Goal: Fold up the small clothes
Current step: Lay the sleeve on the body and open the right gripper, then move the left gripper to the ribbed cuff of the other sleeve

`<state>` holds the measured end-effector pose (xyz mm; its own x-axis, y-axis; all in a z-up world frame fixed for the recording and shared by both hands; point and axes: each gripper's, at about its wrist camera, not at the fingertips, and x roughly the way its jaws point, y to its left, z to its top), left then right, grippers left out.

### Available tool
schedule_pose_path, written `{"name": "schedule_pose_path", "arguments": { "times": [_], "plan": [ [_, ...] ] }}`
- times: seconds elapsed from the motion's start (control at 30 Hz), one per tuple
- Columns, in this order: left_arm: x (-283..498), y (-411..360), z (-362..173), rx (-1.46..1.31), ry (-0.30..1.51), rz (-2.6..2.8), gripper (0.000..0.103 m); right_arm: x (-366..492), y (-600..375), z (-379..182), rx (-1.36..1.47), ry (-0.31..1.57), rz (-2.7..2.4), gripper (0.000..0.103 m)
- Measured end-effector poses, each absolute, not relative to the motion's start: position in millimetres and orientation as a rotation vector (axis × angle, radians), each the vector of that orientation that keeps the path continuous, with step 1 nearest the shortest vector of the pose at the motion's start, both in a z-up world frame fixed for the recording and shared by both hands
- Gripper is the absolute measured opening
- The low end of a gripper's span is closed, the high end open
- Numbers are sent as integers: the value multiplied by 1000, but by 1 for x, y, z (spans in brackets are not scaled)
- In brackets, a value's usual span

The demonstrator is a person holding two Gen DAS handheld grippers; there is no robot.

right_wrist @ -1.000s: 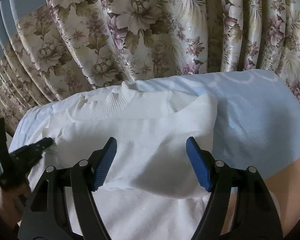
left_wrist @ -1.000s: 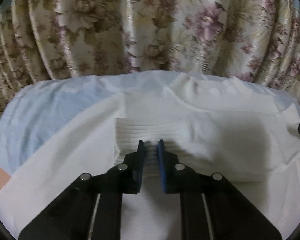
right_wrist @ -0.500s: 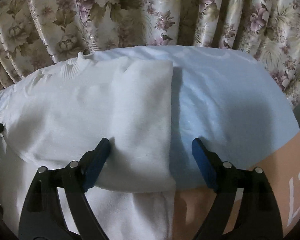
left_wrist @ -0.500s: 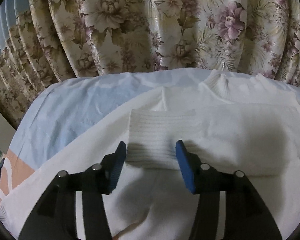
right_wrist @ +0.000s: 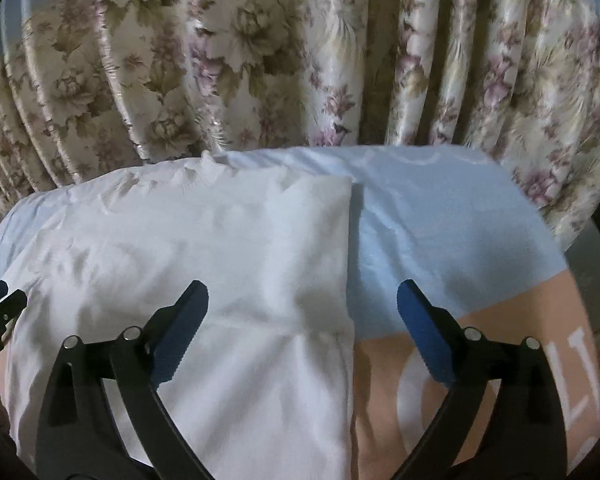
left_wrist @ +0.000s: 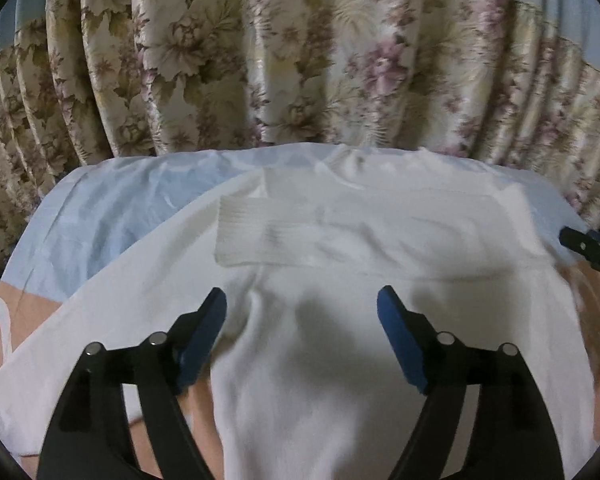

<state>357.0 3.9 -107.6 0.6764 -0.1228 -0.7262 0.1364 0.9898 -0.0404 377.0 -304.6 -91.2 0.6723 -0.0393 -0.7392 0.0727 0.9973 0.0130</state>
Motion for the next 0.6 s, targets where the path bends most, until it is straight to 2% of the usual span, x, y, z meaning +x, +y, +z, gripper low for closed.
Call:
{"name": "schedule_pose_path", "arguments": {
  "times": [0.2, 0.6],
  "plan": [
    [305, 1, -94, 5, 796, -171, 81, 319, -287, -67, 42, 784, -7, 99],
    [223, 15, -85, -65, 782, -50, 81, 220, -272, -61, 80, 778, 35, 100]
  ]
}}
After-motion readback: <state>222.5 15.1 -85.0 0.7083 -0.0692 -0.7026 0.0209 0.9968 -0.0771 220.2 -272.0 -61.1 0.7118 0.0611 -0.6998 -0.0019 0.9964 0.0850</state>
